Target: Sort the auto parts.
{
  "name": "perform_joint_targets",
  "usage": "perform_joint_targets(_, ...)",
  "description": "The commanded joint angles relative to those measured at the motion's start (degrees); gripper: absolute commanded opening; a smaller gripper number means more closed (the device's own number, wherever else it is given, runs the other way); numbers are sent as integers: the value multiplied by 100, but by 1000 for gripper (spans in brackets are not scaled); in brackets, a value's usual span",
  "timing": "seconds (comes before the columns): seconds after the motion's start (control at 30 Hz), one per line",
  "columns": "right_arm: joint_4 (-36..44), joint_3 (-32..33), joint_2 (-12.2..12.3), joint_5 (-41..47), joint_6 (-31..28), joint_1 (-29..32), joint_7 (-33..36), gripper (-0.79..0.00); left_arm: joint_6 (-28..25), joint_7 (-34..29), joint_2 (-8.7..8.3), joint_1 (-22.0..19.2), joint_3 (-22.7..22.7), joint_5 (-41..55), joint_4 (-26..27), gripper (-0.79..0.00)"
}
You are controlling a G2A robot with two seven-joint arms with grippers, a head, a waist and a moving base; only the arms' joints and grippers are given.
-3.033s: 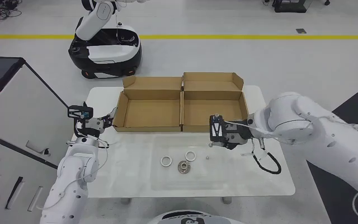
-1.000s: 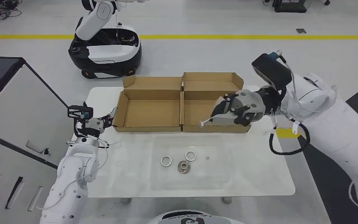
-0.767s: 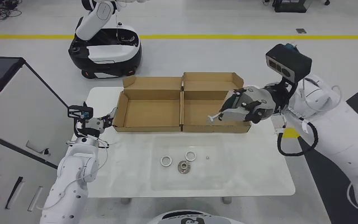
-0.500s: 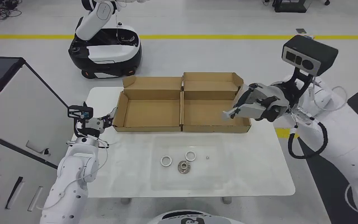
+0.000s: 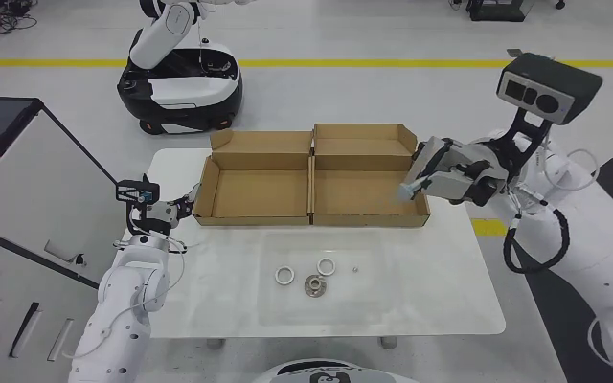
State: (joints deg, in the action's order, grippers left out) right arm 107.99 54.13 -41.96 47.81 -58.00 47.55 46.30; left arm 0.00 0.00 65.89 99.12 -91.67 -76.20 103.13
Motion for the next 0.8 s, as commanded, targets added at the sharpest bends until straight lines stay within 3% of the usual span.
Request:
perform_joint_targets(0.0,0,0,0,0,0,0,0,-785,0,0,0,0,0,0,0,0)
perform_joint_targets(0.4,572,206,-158,285,0,362,-500,-785,0,0,0,0,0,0,0,0)
perform_joint_targets(0.6,787,342,-364,839,0,621,-293,-785,0,0,0,0,0,0,0,0)
perform_joint_targets(0.77,528,483,-455,577,75,743,72,-785,0,0,0,0,0,0,0,0)
